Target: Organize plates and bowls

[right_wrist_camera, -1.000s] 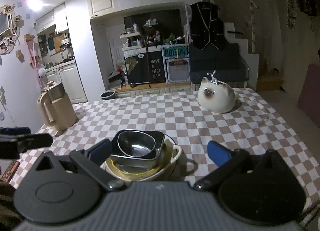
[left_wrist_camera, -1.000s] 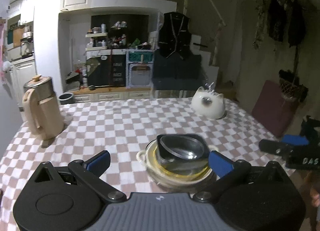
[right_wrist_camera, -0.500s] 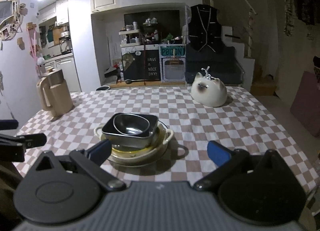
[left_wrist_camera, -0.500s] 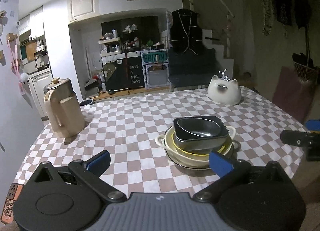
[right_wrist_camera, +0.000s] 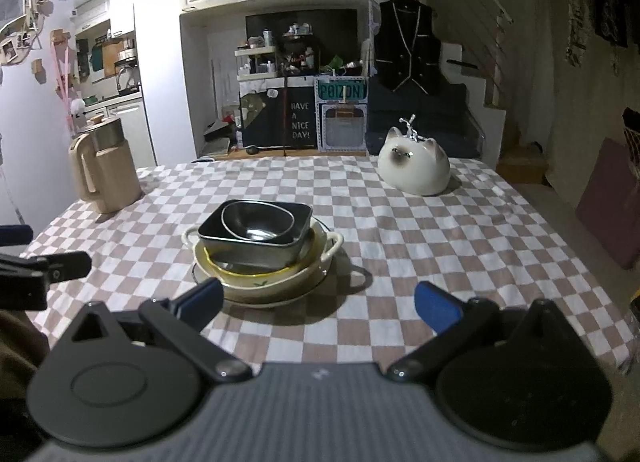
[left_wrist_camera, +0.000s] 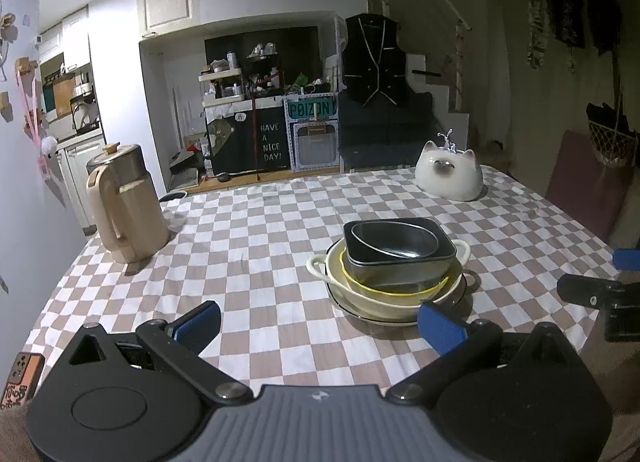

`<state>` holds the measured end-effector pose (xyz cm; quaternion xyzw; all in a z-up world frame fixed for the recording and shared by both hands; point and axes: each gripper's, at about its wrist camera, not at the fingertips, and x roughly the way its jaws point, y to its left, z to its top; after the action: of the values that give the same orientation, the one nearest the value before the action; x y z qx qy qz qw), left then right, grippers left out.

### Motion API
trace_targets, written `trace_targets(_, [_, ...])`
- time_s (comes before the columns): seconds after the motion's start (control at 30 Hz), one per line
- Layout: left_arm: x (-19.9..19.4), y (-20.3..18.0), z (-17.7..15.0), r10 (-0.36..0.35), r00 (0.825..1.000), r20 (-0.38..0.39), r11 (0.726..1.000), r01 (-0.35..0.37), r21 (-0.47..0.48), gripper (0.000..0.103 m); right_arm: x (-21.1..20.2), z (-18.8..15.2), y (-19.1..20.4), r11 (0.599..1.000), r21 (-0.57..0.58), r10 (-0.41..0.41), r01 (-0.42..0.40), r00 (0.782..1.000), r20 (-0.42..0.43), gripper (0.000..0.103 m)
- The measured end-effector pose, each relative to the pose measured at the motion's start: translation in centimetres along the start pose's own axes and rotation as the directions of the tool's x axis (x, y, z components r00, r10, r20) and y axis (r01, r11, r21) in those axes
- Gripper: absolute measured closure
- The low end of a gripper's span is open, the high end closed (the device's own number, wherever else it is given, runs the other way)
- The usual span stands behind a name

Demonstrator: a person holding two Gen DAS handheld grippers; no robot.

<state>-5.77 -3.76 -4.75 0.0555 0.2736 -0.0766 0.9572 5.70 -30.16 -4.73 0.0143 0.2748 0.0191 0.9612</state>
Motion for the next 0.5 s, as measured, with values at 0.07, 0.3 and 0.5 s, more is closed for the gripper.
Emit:
trace_targets(0.07, [0.06,-0.06,-0.18,-0.001,1.000,-0.006,1.000,0.001,-0.003,0.000,0.05,-0.14,0.01,1.000,-0.003,0.001,-0.001,1.000,-0.001,0.001])
trace_targets(0.3, [-0.16,-0.49,-0.51,-0.011,1.000,0.002,1.000,0.010,0.019,0.000,0.25,-0.10,-0.13,1.000,0.005,0.007,-0.007,1.000,-0.007,0.001])
trace_targets(0.5, [-0.19,-0.42,-0.63,-0.011,1.000,0.004,1.000,0.011,0.014,0.000,0.40,-0.14,-0.01,1.000,0.003,0.013,-0.013,1.000,-0.010,0.001])
